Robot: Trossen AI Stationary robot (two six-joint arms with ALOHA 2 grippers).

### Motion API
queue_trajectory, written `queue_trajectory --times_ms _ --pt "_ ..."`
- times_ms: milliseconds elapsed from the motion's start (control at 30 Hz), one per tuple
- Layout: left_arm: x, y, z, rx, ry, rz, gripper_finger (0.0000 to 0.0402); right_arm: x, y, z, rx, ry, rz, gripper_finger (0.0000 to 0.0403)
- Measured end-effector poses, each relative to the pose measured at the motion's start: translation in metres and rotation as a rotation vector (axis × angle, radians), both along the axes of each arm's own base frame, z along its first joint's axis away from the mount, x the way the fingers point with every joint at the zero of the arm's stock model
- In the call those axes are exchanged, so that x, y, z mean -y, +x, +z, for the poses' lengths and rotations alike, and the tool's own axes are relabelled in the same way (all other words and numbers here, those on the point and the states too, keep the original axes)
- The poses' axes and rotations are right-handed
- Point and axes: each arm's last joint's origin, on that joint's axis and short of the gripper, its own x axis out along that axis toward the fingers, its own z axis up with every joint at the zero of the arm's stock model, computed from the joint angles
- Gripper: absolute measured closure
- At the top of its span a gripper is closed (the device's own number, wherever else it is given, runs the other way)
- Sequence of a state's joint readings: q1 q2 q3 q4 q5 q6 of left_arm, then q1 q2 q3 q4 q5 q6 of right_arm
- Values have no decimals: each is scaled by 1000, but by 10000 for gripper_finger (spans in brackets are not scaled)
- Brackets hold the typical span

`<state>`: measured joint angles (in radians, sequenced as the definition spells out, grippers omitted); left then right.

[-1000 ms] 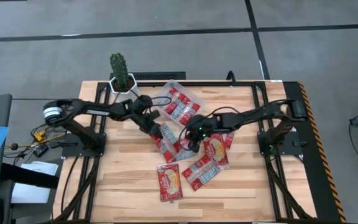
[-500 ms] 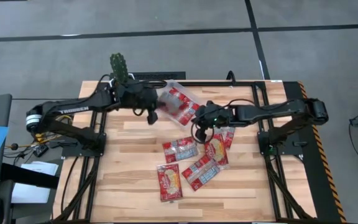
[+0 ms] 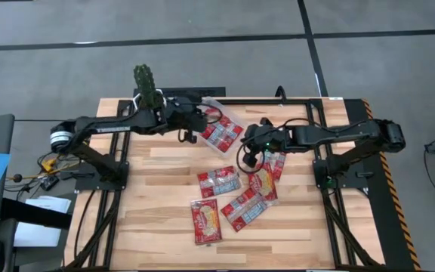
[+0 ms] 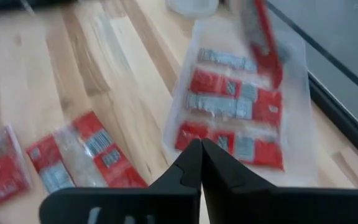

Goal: Sort popcorn bags into baskets
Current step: Put the red popcorn bag into the transparent bin

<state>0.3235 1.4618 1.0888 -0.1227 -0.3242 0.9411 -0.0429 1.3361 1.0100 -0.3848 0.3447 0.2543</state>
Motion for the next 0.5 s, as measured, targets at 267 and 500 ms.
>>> queue_trajectory --times_ms 267,500 --pt "-25 20 -42 -210 132 -69 388 2 -1 -3 -14 28 -41 382" --pt "-51 16 -46 -223 186 -77 393 5 -2 -4 -15 37 -79 370"
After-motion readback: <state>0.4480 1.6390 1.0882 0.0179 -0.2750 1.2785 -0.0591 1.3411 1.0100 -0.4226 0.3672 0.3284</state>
